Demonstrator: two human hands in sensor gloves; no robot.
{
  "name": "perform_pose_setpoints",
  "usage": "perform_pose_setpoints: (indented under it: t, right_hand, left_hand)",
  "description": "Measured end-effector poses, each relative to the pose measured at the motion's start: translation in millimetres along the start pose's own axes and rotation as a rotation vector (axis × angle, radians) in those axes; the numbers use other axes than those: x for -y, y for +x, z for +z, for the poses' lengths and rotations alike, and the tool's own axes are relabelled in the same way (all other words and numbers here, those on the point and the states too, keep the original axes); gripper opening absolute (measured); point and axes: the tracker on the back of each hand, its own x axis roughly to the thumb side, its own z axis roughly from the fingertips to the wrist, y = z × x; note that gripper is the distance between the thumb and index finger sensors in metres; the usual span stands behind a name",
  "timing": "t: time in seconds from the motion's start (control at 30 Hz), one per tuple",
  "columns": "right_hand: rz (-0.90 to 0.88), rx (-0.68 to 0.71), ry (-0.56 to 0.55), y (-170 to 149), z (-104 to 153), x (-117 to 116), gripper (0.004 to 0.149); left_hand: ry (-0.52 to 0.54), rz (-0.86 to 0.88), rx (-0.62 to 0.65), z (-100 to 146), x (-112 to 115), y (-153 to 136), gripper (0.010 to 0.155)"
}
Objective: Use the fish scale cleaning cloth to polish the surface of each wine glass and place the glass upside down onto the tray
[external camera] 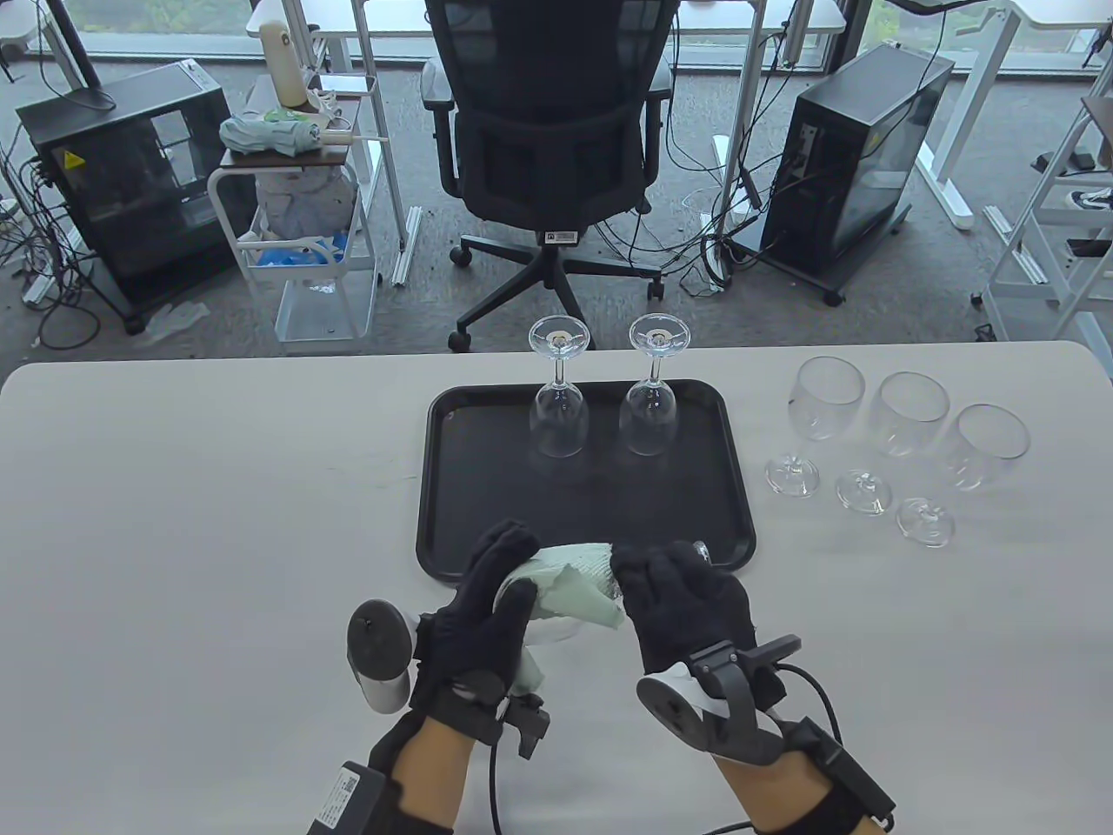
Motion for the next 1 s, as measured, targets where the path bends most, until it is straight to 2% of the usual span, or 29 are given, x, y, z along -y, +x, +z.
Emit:
perform_pose_setpoints:
  t: [0.03,0.13,0.23,0.3,0.33,0.4,0.5,0.53,0.57,0.6,0.63,0.67,0.73,0.77,0.87,0.93,1.0]
  right_hand:
    - [-0.097,0.006,-0.019,-7,2,0,0.055]
    - [-0.357,-0.002,-0.083,-34,11,-5,0.072]
    - [-0.629,-0.163,-0.090,-70,21,-15,0.090]
    - [-0.774,-0.222,-0.031,-85,22,-24,0.093]
    - [-0.921,-0.219,0.011,-92,24,-36,0.094]
    - [-1.062,-0.240,0.033,-90,24,-45,0.086]
    - [-0.963,-0.324,0.037,-91,23,-49,0.076]
    - [-1.040,-0.365,0.104,-92,24,-51,0.075]
    - [-1.185,-0.489,0.213,-91,26,-54,0.076]
    - [-1.261,-0.571,0.273,-90,28,-55,0.076]
    - [-1.346,-0.543,0.272,-90,29,-55,0.076]
    - [-1.304,-0.482,0.236,-89,27,-54,0.079]
    - [-0.999,-0.283,0.156,-86,22,-46,0.087]
    - [-0.924,-0.159,0.112,-84,21,-42,0.090]
    - [-0.692,0.068,-0.115,-80,20,-28,0.094]
    - [-0.706,0.049,-0.146,-80,19,-24,0.090]
    - [-0.888,-0.094,-0.095,-80,18,-28,0.079]
  left_hand:
    - [0.040,-0.019,-0.009,0,-2,-2,0.057]
    - [0.033,0.023,-0.016,-1,-7,-3,0.056]
    - [0.032,0.037,-0.023,-1,-12,-2,0.056]
    - [0.026,0.064,-0.024,-1,-12,-1,0.056]
    - [0.010,0.081,-0.031,-1,-10,0,0.056]
    - [-0.004,0.042,-0.023,-1,-6,1,0.056]
    - [-0.106,-0.026,0.049,-2,2,12,0.060]
    - [-0.119,-0.047,0.075,-2,2,15,0.061]
    - [-0.106,-0.064,0.114,-2,4,20,0.062]
    - [-0.092,-0.097,0.136,-1,6,22,0.063]
    - [-0.069,-0.157,0.154,-1,4,22,0.062]
    - [-0.063,-0.157,0.167,-1,3,22,0.061]
    - [-0.065,-0.143,0.115,-2,-2,21,0.060]
    - [-0.042,-0.108,0.092,-2,-6,18,0.059]
    - [-0.095,0.063,-0.026,-4,-7,10,0.059]
    - [-0.079,0.110,-0.045,-4,-5,8,0.059]
    - [-0.097,0.089,-0.014,-3,-2,10,0.062]
